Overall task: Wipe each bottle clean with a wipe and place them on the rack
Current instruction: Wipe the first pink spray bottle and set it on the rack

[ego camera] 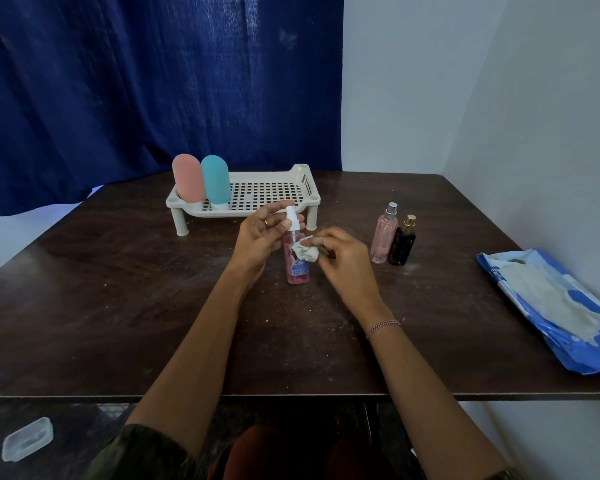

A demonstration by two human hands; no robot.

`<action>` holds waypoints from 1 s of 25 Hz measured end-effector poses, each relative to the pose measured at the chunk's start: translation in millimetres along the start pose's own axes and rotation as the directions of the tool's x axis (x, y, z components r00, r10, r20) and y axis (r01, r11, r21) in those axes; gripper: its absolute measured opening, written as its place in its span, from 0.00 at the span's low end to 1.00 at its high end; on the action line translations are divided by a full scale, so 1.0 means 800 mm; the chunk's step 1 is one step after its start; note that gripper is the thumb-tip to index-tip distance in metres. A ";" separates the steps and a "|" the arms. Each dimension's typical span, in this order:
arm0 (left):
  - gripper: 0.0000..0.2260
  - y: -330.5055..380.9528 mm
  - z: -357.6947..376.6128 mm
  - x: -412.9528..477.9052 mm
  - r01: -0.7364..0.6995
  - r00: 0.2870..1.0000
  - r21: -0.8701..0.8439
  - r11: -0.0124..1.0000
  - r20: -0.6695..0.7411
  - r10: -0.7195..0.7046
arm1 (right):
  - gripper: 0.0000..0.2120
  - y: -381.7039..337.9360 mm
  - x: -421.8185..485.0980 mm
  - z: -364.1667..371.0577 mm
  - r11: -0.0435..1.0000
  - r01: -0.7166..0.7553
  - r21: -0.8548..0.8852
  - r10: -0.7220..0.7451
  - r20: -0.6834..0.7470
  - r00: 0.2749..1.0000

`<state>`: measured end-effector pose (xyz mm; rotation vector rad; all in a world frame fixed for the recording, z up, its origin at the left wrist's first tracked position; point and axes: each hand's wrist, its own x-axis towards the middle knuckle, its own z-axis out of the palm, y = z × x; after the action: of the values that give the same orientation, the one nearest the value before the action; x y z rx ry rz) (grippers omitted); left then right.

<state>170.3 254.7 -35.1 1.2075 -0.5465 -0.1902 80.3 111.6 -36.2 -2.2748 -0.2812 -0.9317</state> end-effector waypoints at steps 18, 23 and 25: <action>0.15 0.003 0.006 -0.002 -0.016 0.998 0.041 0.999 0.068 0.013 | 0.12 -0.014 0.000 0.003 0.947 0.165 -0.274 -0.164 0.029 0.986; 0.15 0.003 0.004 -0.004 -0.018 0.996 0.032 0.999 0.084 0.015 | 0.11 -0.005 0.000 -0.005 0.983 0.031 -0.184 -0.038 -0.038 0.999; 0.15 0.003 0.003 -0.003 -0.020 0.996 0.032 0.999 0.090 0.017 | 0.11 -0.003 0.000 -0.005 0.986 0.025 -0.165 -0.031 -0.031 0.999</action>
<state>166.2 254.5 -33.1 1.2293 -0.6415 -0.2215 76.8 110.5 -33.2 -2.4084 -0.2292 -1.0406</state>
